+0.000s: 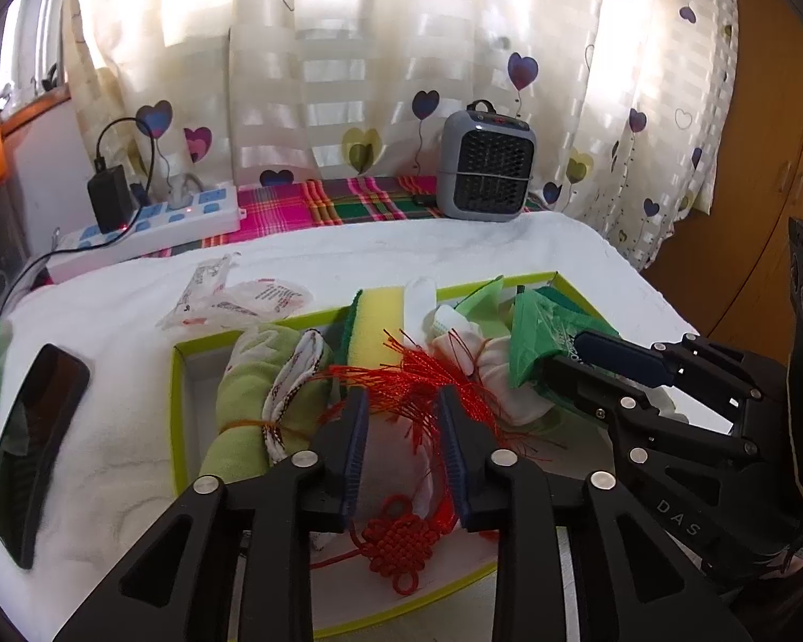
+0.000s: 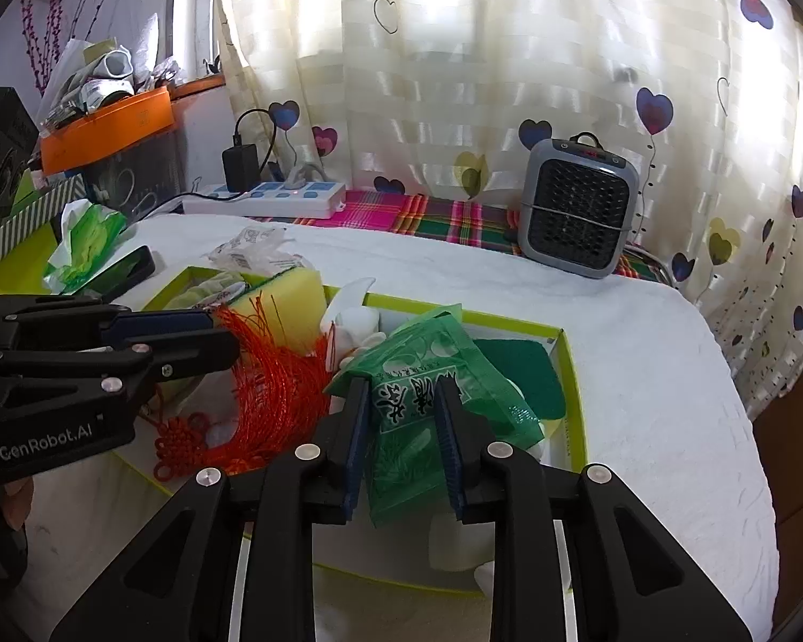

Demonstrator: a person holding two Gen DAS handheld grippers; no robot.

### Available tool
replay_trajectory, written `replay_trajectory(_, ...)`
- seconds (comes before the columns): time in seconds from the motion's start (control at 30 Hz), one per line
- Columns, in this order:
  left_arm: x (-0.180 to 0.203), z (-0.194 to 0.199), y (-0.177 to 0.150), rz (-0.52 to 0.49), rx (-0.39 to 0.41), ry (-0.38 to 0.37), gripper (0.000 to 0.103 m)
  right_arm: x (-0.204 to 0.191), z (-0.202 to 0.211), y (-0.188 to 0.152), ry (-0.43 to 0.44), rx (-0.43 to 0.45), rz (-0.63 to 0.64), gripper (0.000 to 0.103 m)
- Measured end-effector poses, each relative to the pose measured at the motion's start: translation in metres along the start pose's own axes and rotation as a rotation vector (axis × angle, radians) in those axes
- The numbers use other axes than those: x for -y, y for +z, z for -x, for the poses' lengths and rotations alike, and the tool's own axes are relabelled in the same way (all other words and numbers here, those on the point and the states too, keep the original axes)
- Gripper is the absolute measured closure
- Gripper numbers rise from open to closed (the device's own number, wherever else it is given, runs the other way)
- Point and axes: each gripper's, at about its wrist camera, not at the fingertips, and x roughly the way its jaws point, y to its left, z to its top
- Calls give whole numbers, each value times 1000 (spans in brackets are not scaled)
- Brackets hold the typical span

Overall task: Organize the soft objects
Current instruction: 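Lower both items into the tray and open both grippers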

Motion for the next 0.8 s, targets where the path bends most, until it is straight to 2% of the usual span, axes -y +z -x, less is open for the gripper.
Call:
replay_trajectory(0.13,0,-2,0,-2,-4,2,76,2,0,0,6,1,-9,75)
replay_trajectory(0.23,-1,-1,-1,1,-4,0,73,3,0,-1,14,6,-20,65)
replay_trajectory(0.47,0,0,-1,3,0,1,65,1,3,-1,26,15,-26,55)
replay_trajectory(0.8,5,8,-5,0,4,16,59,3,10,-4,21,22,-59,48)
